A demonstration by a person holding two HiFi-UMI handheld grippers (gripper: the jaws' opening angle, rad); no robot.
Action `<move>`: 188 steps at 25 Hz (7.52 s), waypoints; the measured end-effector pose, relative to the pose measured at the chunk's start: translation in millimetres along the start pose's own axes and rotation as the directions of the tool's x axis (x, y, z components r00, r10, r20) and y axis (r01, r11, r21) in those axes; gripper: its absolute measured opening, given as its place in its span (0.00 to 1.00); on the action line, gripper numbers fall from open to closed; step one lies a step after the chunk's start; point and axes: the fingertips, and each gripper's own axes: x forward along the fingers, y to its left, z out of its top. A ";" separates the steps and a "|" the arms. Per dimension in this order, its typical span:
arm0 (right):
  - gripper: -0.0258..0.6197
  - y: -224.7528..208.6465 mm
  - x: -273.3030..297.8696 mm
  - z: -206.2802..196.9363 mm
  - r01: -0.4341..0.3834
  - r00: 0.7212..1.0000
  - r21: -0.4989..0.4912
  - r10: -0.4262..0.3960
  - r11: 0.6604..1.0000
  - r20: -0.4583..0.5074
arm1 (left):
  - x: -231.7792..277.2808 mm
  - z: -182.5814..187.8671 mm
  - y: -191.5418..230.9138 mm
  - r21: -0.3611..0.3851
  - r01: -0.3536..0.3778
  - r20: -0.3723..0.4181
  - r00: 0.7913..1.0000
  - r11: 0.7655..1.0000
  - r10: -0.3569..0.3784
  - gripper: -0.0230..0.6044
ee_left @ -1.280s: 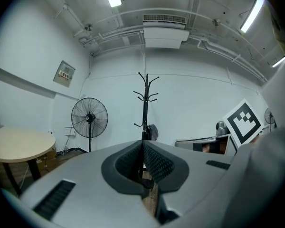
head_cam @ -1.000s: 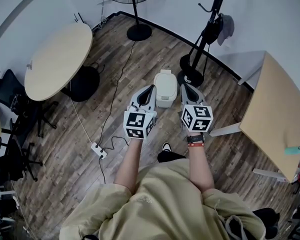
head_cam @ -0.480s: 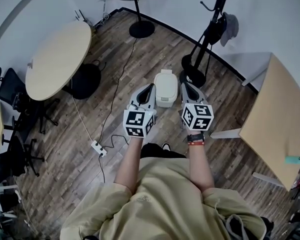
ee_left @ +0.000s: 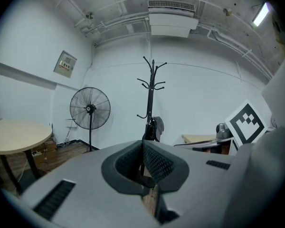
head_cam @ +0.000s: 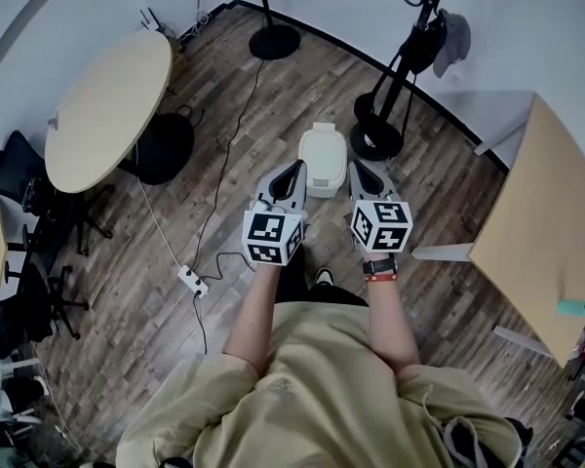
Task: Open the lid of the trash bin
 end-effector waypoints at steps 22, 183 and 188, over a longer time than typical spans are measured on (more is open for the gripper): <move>0.07 5.9 72.2 -47.7 -0.014 0.995 0.036 0.017 0.999 -0.094 | 40.7 -50.4 53.5 -0.054 0.014 -0.068 0.998 0.998 -0.018 0.07; 0.07 -158.7 394.6 -548.8 -0.079 0.700 0.041 0.085 0.996 -0.709 | 281.5 -553.3 190.7 -0.329 0.076 -0.503 0.829 0.941 -0.243 0.07; 0.07 -158.9 392.6 -561.7 -0.081 0.691 0.045 0.088 0.996 -0.718 | 283.4 -561.0 188.5 -0.336 0.078 -0.504 0.827 0.939 -0.249 0.07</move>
